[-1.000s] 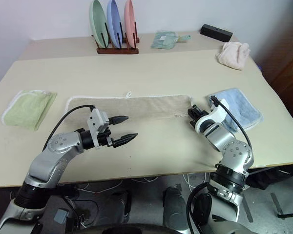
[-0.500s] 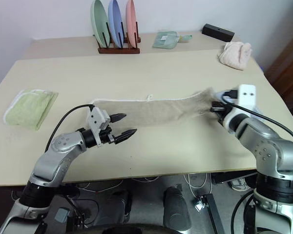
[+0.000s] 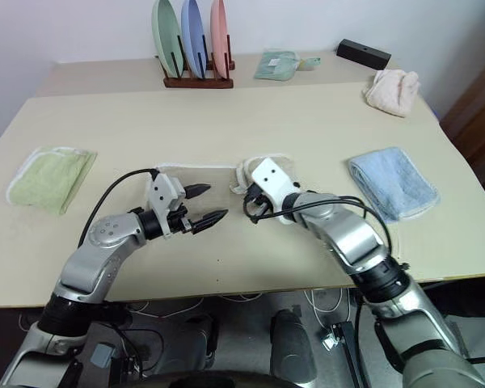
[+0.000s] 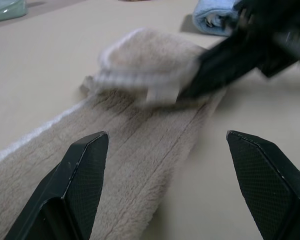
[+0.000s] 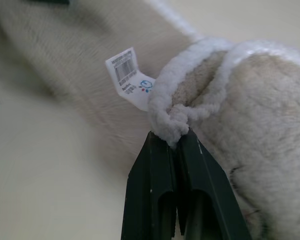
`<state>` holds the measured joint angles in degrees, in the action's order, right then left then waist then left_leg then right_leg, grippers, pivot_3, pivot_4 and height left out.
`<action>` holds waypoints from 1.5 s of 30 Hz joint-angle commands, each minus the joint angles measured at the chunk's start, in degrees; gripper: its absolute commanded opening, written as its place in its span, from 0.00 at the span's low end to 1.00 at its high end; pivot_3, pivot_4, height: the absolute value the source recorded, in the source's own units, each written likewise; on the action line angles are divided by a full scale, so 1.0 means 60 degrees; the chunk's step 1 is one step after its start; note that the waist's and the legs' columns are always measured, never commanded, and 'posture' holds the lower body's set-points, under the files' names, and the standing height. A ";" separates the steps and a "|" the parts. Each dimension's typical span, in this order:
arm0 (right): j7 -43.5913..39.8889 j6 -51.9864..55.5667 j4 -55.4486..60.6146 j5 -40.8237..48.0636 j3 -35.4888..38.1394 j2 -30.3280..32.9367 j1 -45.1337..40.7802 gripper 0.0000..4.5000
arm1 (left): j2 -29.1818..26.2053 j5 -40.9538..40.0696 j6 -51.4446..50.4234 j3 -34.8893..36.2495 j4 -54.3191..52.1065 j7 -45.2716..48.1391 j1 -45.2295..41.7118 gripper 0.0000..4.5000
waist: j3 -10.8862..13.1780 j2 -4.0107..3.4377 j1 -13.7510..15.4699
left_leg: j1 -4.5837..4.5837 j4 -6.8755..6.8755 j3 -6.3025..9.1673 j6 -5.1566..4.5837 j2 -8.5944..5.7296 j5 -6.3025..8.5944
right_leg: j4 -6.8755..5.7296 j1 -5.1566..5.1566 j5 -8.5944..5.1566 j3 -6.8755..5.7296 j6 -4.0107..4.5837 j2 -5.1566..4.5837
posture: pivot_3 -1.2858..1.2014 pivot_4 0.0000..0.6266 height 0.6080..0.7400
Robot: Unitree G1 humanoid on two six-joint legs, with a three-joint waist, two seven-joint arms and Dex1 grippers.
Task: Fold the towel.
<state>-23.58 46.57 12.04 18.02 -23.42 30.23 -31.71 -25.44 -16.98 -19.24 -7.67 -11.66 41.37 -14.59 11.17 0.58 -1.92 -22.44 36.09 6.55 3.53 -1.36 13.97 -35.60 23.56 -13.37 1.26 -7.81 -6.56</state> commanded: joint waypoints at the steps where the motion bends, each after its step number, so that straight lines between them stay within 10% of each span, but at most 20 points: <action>1: -0.0229 -0.0286 0.0064 -0.0402 0.0071 -0.0223 -0.0137 0.00 | 0.0008 -0.0018 0.0036 0.0135 -0.0464 -0.0091 0.0067 0.86 | 0.0000 0.0000 0.0010 | 0.0000 -0.0001 0.0000 0.0000 0.0000 0.0000 | 0.0001 0.0001 0.0000 0.0000 0.0000 0.0000 | 0.52 0.24 1.00; 6: -0.0260 -0.0310 0.0037 -0.0722 0.0286 -0.0552 -0.0090 0.00 | -0.0006 0.0032 0.0037 0.0081 -0.0469 -0.0092 0.0094 0.86 | 0.0000 0.0000 -0.0001 | 0.0002 -0.0003 0.0001 0.0000 0.0000 0.0000 | 0.0001 0.0001 0.0001 -0.0001 0.0001 0.0000 | 0.52 0.24 1.00; 14: -0.1865 -0.0939 0.2043 0.0079 0.1569 0.0325 0.0861 0.72 | -0.0167 -0.0011 -0.0023 0.0294 -0.0471 -0.0085 0.0232 0.86 | 0.0000 0.0000 0.0049 | 0.0001 -0.0004 0.0000 0.0000 0.0000 0.0000 | 0.0006 -0.0001 0.0001 -0.0001 0.0000 0.0000 | 0.52 0.24 1.00; 18: -0.2464 -0.1062 0.2692 0.0882 0.2772 0.0760 0.1400 0.67 | -0.0297 -0.0108 -0.0124 0.0611 -0.0550 -0.0195 0.0506 0.86 | 0.0001 0.0001 0.0130 | 0.0001 -0.0005 -0.0001 -0.0002 0.0000 0.0002 | 0.0014 -0.0004 0.0001 -0.0001 0.0000 0.0000 | 0.52 0.24 1.00; 25: -0.1278 -0.1961 -0.0029 -0.0575 0.2894 0.0245 0.0306 0.02 | -0.0390 -0.0034 -0.0153 0.0697 -0.0599 -0.0171 0.0790 0.86 | 0.0000 0.0004 0.0150 | 0.0007 -0.0001 -0.0003 -0.0001 0.0003 0.0002 | 0.0013 -0.0008 0.0008 -0.0002 0.0016 0.0002 | 0.52 0.24 1.00; 34: -0.1380 -0.4399 -0.3638 -0.2223 0.1534 -0.1040 -0.0014 0.02 | -0.0162 -0.0050 -0.0431 0.0587 -0.1195 -0.0452 0.1245 0.86 | 0.0002 0.0002 0.0135 | 0.0003 -0.0010 -0.0004 0.0000 0.0003 0.0001 | 0.0021 -0.0002 0.0010 -0.0002 0.0013 0.0002 | 0.52 0.24 1.00; 45: -0.1630 -0.4886 -0.2848 -0.2194 0.2190 -0.1194 0.0550 0.13 | 0.0069 -0.0553 -0.1240 0.1273 -0.2079 -0.1250 0.2249 0.86 | -0.0006 0.0005 0.0122 | 0.0019 -0.0010 -0.0003 0.0000 0.0004 0.0001 | 0.0017 -0.0016 0.0009 -0.0001 0.0013 0.0003 | 0.52 0.24 1.00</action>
<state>-32.62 16.84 -8.92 3.20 -12.50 22.92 -28.07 -25.43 -18.12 -25.08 -2.40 -21.02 35.16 -1.83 11.13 0.61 -1.18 -22.34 36.03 6.53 3.53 -1.34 13.98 -35.49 23.47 -13.32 1.26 -7.73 -6.55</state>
